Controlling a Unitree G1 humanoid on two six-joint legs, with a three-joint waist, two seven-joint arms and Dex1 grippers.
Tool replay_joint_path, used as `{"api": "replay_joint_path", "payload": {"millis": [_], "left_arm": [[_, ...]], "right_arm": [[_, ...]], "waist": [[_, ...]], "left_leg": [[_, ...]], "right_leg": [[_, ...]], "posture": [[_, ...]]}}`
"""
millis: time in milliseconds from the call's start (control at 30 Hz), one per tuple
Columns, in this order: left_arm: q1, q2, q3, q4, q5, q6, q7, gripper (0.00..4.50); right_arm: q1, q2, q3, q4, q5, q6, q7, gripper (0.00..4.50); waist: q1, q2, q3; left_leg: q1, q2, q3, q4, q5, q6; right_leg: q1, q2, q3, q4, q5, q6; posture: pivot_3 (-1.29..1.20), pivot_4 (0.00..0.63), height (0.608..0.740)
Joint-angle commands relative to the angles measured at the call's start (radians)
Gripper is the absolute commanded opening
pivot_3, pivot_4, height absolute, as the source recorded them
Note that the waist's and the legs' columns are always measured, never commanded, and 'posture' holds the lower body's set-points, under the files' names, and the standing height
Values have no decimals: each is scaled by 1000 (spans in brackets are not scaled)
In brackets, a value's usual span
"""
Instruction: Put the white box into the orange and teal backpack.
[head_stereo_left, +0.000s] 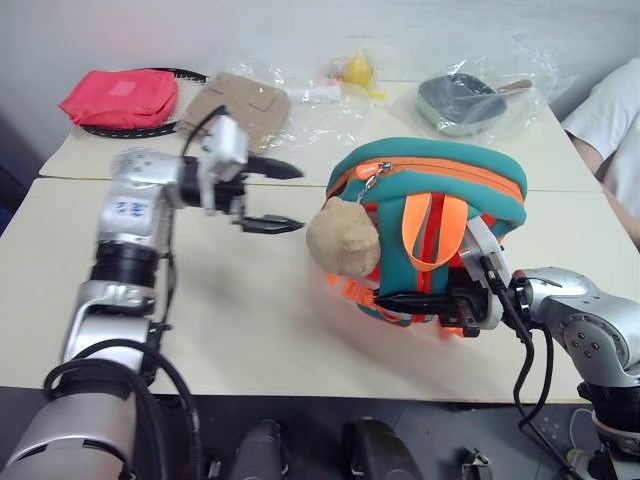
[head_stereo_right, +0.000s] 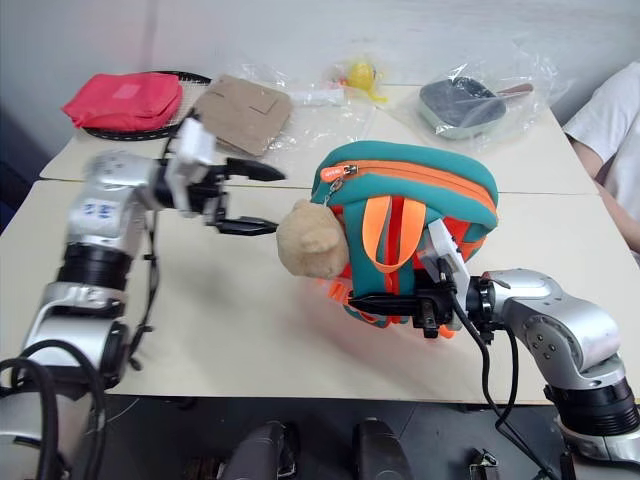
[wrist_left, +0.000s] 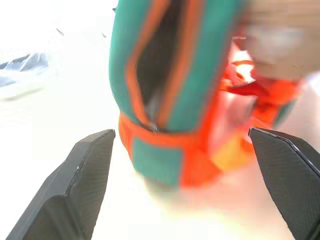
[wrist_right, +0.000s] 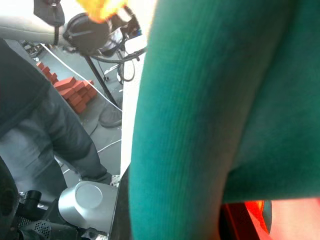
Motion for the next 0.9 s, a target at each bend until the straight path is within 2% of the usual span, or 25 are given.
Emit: {"api": "replay_joint_path", "payload": {"millis": [33,100,167,333,467,733,833,900], "left_arm": [[62,9,35,-274,-118,121,33,4477],[108,-15,43,-444,-168,200,123,4477],[142,-36,28,-530,-166,225,185,4477],[208,-119,-46,-602,-101,189,303,4477],[202,-177,-75,-588,-61,147,363,3663],[192,-116,-60,-482,20,47,370,1483],[143,-95,-19,-433,-14,86,379,935],[85,-82,38,-393,-51,119,408,935]], "right_arm": [[-8,22,-4,2,0,-26,-5,0],[-17,40,-1,17,-5,-30,-11,0],[-23,48,4,27,-14,-32,-10,0],[-39,64,15,50,-35,-44,0,0],[-45,67,22,62,-50,-57,8,0],[-30,79,7,59,-66,-73,-11,0],[-20,83,0,52,-65,-77,-22,0],[-9,87,-7,42,-66,-79,-33,0]], "waist": [[3,0,0],[3,0,0],[0,0,0],[-5,0,0],[-3,0,0],[-3,0,0],[-3,0,0],[-3,0,0]], "left_leg": [[0,-1,-1,1,0,1],[0,-1,-2,2,-1,2],[0,-1,-2,3,-2,3],[2,0,-2,2,-1,2],[2,0,-2,3,-1,1],[2,0,-2,3,-1,1],[2,0,-2,3,-1,1],[2,0,-2,3,-1,1]], "right_leg": [[1,-1,0,0,0,0],[3,-1,0,-1,0,0],[4,-1,0,-1,0,0],[6,1,0,-2,0,0],[5,1,0,-3,0,0],[5,1,0,-3,0,0],[6,1,0,-3,0,0],[5,1,0,-3,0,0]], "posture": [[0,150,740],[0,150,740],[0,150,740],[0,150,740],[0,150,740],[0,150,740],[0,150,740],[0,150,740]]}}
